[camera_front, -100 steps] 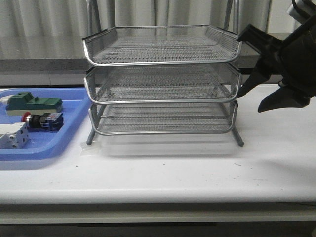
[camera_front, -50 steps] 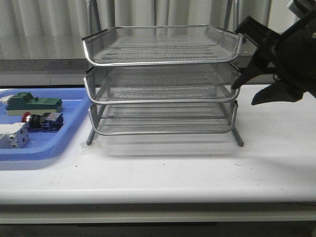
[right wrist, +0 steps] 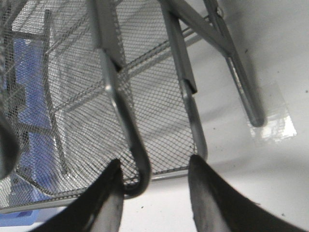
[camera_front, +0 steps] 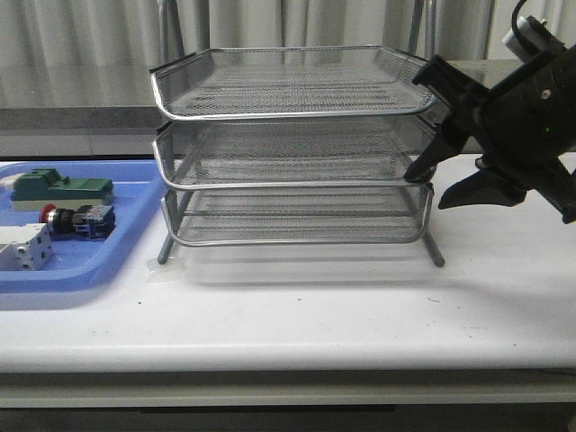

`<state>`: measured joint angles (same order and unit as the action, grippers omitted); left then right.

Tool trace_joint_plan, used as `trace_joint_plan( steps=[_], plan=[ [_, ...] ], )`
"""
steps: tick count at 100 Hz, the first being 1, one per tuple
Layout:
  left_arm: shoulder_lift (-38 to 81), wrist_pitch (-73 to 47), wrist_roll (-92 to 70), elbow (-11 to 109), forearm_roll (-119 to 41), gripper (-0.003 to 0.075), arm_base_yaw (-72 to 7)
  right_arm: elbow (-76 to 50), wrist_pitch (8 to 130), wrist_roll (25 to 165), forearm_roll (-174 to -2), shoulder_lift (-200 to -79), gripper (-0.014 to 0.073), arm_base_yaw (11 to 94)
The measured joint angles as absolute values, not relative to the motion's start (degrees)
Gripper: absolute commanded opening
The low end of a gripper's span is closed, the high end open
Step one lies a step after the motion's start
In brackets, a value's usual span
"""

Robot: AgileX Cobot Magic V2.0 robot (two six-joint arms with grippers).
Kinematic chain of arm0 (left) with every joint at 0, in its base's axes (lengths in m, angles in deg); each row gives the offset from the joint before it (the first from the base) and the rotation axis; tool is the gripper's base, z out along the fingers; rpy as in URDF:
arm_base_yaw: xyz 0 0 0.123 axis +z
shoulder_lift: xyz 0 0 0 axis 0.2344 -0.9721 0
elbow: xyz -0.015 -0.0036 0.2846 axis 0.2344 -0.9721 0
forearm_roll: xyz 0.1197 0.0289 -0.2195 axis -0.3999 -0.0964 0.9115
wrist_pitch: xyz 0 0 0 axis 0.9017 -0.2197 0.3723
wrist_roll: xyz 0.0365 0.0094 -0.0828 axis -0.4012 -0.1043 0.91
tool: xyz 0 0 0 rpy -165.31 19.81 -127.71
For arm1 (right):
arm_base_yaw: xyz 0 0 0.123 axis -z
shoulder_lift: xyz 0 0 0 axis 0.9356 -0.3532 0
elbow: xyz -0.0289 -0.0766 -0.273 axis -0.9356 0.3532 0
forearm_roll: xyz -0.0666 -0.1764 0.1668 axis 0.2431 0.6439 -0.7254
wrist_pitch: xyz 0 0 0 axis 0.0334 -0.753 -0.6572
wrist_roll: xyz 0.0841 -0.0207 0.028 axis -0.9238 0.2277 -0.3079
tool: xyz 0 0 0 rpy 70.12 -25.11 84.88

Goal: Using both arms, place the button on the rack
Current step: 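Reach the right gripper to the middle tier's front rim, then pull the middle mesh tier outward toward the robot with the right gripper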

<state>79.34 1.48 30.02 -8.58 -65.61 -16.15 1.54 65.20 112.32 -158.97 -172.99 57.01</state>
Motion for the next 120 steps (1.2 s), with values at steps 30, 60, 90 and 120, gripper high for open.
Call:
trace_joint_plan(
  steps=[30, 60, 90, 120],
  plan=[
    [79.34, 1.48, 30.02, -8.58, -65.61, -0.0020, -16.15, -0.70, 62.81, 118.99, -166.23, -175.67, 0.0339, 57.01],
    [79.34, 1.48, 30.02, -8.58, -65.61, -0.0020, -16.15, -1.98, 60.39, 122.16, -170.17, -178.14, 0.0209, 57.01],
    [79.34, 1.48, 30.02, -8.58, -65.61, -0.0020, -16.15, -1.76, 60.06, 122.18, -171.14, -178.14, 0.0074, 57.01],
    [79.34, 1.48, 30.02, -8.58, -65.61, -0.0020, -16.15, 1.97, 58.05, 122.44, -173.73, -177.78, 0.0074, 57.25]
  ],
)
